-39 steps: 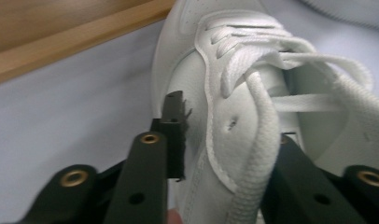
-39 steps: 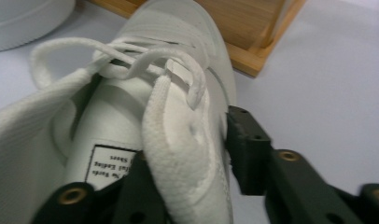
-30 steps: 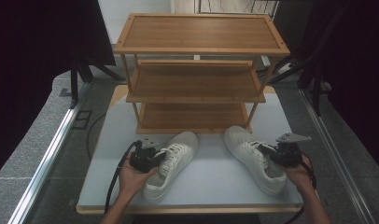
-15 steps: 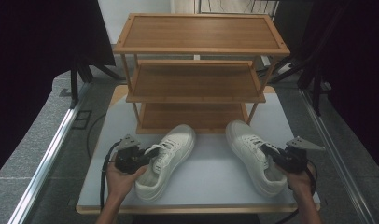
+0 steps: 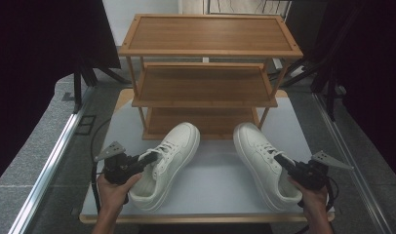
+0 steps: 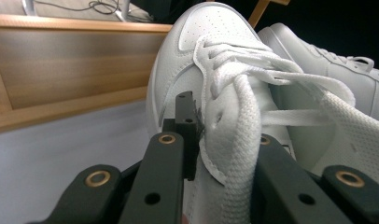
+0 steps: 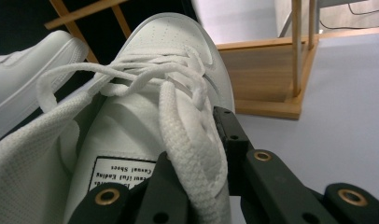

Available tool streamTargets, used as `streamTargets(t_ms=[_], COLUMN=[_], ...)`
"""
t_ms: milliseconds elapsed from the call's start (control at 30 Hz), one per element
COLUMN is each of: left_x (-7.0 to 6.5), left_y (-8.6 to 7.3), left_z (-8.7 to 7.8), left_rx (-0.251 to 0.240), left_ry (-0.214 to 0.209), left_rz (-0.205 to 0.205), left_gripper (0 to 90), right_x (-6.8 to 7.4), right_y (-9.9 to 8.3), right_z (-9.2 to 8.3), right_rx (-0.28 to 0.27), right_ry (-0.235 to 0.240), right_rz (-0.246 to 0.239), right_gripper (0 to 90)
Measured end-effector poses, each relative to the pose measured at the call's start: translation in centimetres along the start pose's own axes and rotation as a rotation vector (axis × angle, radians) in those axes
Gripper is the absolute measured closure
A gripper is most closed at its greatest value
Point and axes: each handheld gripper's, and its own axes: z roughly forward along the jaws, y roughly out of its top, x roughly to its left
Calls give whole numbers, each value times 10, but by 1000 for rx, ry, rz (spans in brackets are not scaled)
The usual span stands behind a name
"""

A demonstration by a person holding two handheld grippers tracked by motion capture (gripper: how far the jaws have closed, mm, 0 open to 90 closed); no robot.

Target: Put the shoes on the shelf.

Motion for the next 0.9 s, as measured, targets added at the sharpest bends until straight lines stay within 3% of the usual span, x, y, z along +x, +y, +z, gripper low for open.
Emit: streamTargets(t_ms=[267, 633, 900], left_x=[-1, -6, -12], left_y=[5, 9, 14], left_z=[-6, -12, -17], left_rx=[-38, -76, -132], left_ry=[-21, -23, -72], left_rz=[-20, -6, -26], left_gripper=[819, 819, 820], right_x=[7, 13, 19], right_y=[3, 8, 16], right_z=[-4, -10, -12], right_rx=[-25, -86, -121], right_ry=[22, 20, 50], right_rz=[10, 27, 44], right_gripper=[842, 842, 842])
